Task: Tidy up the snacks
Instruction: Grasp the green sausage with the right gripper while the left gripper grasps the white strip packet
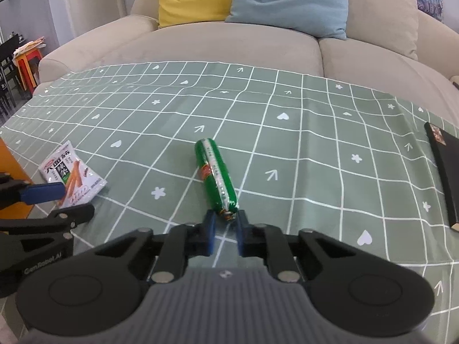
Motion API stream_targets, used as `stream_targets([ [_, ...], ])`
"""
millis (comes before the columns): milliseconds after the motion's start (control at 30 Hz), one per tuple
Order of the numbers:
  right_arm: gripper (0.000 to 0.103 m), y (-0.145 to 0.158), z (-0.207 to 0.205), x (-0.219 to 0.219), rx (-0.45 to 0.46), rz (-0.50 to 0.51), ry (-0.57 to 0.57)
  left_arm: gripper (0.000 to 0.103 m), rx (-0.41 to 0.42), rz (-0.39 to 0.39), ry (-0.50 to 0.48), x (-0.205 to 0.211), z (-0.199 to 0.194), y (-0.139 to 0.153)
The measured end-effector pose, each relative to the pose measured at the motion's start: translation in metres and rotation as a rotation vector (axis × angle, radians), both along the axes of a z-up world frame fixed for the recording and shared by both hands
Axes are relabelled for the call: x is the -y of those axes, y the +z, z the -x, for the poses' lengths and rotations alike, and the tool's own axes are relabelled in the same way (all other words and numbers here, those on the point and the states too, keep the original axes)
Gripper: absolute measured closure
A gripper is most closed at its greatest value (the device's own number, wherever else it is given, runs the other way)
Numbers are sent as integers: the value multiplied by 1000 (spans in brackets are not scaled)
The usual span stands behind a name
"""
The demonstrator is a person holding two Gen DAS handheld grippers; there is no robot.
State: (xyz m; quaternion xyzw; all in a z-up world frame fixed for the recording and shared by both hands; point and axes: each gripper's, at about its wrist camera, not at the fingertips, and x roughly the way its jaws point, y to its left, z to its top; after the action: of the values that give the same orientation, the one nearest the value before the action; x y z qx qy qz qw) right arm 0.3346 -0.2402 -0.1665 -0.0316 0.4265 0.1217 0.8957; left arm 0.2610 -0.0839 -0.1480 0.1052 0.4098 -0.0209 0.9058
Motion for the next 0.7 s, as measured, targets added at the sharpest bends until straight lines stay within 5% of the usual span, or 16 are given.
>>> stream_targets([
  [33,101,0,0,1,-4,-8,-1,94,-4,19,-9,-1,0,0],
  [300,95,10,5,14,0,-85,-25,103,-21,70,-47,-5,11,0],
  [367,60,14,5,13,33,-68,-23,103,-13,75,-31,-6,13,3],
  [500,56,14,2,6,69,-57,12,83,34,65,-37,-5,16,6],
  [700,58,7,-4,2,68,-49,22,78,19,24,-48,5,9,-1],
])
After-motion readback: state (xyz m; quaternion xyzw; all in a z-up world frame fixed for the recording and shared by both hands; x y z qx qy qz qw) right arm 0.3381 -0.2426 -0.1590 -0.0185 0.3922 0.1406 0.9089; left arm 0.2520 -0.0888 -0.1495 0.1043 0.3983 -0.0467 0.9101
